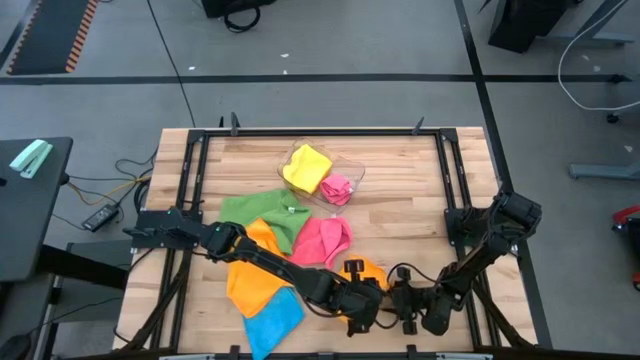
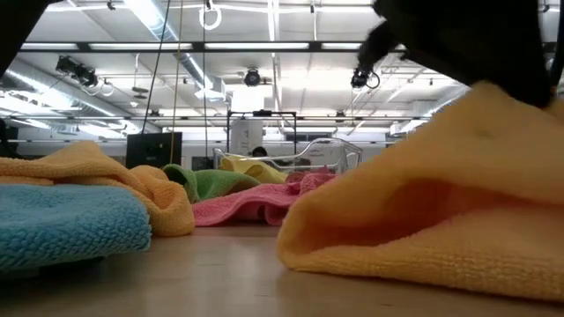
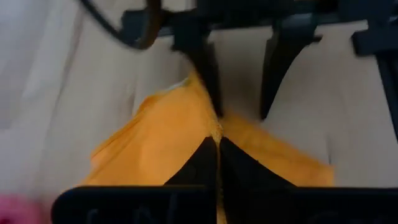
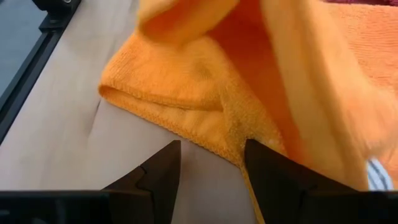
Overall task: Fold microfiber towels
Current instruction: Fold the right orange microfiber cloth
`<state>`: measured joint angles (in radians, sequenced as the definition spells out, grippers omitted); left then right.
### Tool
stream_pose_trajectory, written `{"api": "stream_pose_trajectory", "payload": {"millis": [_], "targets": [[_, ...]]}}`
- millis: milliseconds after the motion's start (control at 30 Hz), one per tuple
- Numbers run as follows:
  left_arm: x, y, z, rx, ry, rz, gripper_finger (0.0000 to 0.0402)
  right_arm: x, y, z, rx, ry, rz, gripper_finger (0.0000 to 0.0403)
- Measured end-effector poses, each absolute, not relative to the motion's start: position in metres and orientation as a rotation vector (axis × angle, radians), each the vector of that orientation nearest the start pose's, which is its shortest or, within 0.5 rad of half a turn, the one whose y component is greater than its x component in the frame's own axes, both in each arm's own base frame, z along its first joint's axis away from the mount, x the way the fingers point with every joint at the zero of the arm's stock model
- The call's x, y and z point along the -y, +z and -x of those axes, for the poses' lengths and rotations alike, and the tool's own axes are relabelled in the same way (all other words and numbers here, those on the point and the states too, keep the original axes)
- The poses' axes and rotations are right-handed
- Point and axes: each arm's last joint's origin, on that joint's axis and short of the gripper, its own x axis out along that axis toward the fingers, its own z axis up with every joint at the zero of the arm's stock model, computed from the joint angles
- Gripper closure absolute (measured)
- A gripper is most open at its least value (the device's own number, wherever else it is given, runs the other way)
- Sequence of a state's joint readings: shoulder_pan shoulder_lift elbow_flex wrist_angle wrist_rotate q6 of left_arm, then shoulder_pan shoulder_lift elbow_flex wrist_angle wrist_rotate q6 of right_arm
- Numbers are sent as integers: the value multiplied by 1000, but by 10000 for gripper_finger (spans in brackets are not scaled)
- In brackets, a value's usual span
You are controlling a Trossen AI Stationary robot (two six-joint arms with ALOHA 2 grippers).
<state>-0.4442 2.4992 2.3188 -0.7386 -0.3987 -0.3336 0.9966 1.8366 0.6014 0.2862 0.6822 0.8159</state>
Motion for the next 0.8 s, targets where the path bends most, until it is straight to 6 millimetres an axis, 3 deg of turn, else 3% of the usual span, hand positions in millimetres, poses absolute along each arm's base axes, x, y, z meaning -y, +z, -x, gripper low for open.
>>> {"api": "stream_pose_trajectory", "payload": {"millis": [167,533,800], "targets": [[212,213,-477,-916,214,-106,387,-227,73,-164,-690,29,-69,215],[200,203,-447,-1180,391,-148,389,-226,73,-162,-731,40,-95,215],[194,206,-434,-1277,454,-198,378,-217,100,-145,-876,74,-131,215]]}}
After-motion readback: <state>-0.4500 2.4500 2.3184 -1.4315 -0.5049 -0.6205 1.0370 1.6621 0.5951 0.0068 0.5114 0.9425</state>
